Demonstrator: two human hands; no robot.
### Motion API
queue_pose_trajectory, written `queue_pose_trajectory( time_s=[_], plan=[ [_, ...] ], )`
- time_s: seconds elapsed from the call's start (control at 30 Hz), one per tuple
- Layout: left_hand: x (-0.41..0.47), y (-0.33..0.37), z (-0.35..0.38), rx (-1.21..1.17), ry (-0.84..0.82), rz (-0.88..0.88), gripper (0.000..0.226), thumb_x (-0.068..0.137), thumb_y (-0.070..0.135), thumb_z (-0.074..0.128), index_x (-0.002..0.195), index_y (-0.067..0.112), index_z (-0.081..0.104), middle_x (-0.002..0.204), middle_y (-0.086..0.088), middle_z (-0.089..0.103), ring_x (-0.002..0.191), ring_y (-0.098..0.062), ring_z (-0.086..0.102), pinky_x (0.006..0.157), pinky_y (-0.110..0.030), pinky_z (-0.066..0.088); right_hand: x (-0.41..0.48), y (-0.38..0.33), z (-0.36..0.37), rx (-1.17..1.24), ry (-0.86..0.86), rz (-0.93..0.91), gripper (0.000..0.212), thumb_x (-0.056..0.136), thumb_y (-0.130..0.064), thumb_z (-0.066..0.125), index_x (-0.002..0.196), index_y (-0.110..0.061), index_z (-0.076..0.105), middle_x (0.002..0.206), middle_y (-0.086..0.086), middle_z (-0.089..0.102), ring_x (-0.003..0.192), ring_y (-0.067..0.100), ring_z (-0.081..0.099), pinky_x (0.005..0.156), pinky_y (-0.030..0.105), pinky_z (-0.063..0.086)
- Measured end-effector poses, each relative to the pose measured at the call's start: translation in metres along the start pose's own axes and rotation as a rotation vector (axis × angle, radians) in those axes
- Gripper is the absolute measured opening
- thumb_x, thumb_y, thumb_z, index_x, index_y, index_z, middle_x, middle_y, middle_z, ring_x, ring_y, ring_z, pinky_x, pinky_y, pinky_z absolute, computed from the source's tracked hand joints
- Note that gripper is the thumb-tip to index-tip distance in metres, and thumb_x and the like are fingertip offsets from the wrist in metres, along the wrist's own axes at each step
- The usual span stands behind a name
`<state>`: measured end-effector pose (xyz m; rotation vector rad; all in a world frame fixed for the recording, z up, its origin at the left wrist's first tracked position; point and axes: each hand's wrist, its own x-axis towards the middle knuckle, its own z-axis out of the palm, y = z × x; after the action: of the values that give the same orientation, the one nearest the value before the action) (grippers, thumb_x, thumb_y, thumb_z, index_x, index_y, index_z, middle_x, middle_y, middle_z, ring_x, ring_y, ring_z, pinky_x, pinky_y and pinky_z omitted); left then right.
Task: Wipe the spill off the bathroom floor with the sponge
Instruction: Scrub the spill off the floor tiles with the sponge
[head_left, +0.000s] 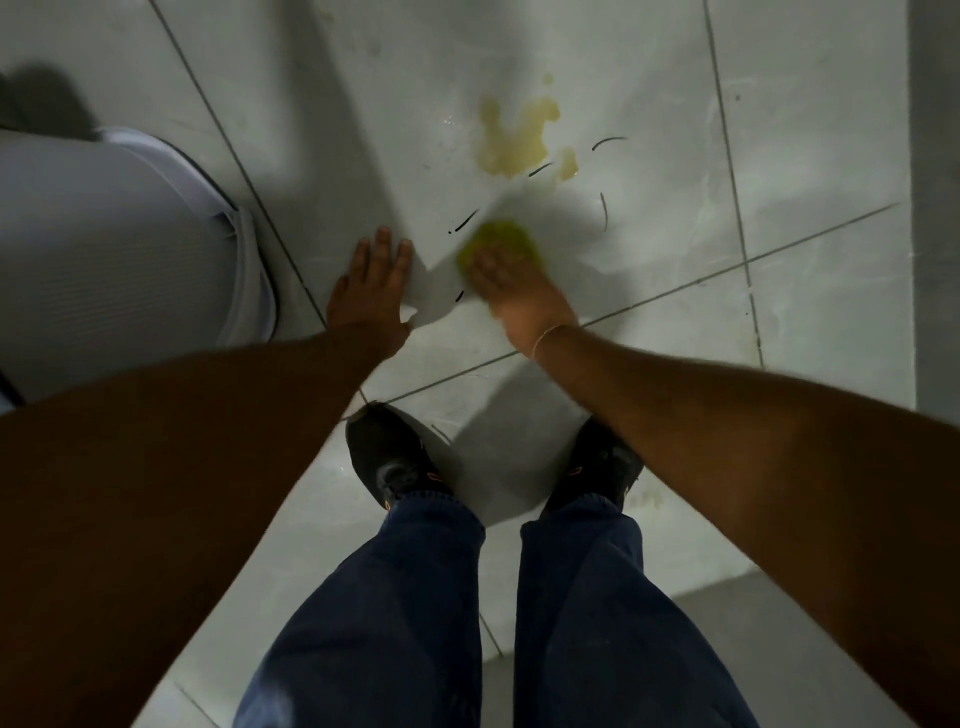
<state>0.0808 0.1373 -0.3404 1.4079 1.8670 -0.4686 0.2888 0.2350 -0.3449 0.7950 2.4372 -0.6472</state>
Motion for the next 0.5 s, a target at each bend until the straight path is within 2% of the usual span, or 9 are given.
queue_pose_trajectory(
  time_s=[0.07,0.13,0.2,0.27,0.4,0.47,0.5],
  plan=[
    [0.002,-0.004,-0.006,0.001,-0.028,0.003,0.106,0.091,0.036,0.070,0.167,0.028,-0.004,0.174,-0.004,-0.016,0.161,-0.032,-0.004,0.123,-0.050,0.026,-0.012,-0.020,0.013,-0.055,-0.112,-0.232,0.060,0.107,-0.012,0.026,0.163,-0.018,0.004,0.172,0.005,0.004,0.159,0.027,0.005,0.130,0.044,0.006],
    [0.004,-0.006,-0.012,0.006,-0.058,0.002,0.106,0.090,0.026,0.070,0.167,0.028,-0.004,0.174,-0.003,-0.016,0.162,-0.031,-0.003,0.124,-0.048,0.026,-0.018,-0.021,0.019,-0.088,-0.131,-0.297,0.057,0.108,-0.012,0.024,0.163,-0.017,0.008,0.172,0.004,0.008,0.159,0.025,0.008,0.129,0.041,0.009],
    [0.006,-0.005,-0.018,0.010,-0.098,-0.004,0.107,0.090,0.023,0.070,0.167,0.028,-0.005,0.174,-0.003,-0.017,0.161,-0.031,-0.004,0.126,-0.048,0.025,-0.013,-0.010,0.013,-0.106,-0.101,-0.212,0.061,0.106,-0.009,0.028,0.163,-0.017,0.009,0.172,0.006,0.008,0.159,0.028,0.009,0.130,0.044,0.007],
    [0.007,-0.002,-0.024,0.010,-0.146,-0.014,0.108,0.090,0.025,0.071,0.167,0.027,-0.005,0.174,-0.003,-0.017,0.161,-0.032,-0.004,0.127,-0.048,0.024,-0.005,0.008,0.000,-0.067,-0.027,-0.019,0.068,0.101,-0.002,0.035,0.163,-0.015,0.010,0.171,0.011,0.008,0.158,0.033,0.009,0.130,0.047,0.005],
    [0.007,0.002,-0.034,0.024,-0.208,-0.027,0.109,0.089,0.027,0.071,0.166,0.026,-0.007,0.173,-0.005,-0.018,0.161,-0.033,-0.004,0.125,-0.052,0.025,-0.003,0.041,-0.019,0.102,0.072,0.347,0.076,0.093,0.004,0.045,0.162,-0.011,0.016,0.170,0.012,0.014,0.158,0.032,0.012,0.130,0.043,0.013],
    [0.009,0.003,-0.038,0.016,-0.243,-0.038,0.109,0.089,0.026,0.070,0.166,0.026,-0.006,0.173,-0.004,-0.018,0.161,-0.033,-0.004,0.125,-0.054,0.025,0.005,0.030,-0.017,0.077,0.081,0.348,0.076,0.095,0.003,0.044,0.162,-0.010,0.011,0.171,0.013,0.011,0.158,0.033,0.009,0.130,0.045,0.011],
    [0.011,0.004,-0.040,0.014,-0.264,-0.043,0.109,0.089,0.025,0.071,0.166,0.026,-0.006,0.173,-0.005,-0.018,0.161,-0.033,-0.004,0.125,-0.055,0.025,0.007,0.016,-0.012,0.043,0.052,0.244,0.072,0.098,0.002,0.039,0.162,-0.010,0.008,0.171,0.013,0.009,0.158,0.034,0.007,0.130,0.047,0.009]
  ],
)
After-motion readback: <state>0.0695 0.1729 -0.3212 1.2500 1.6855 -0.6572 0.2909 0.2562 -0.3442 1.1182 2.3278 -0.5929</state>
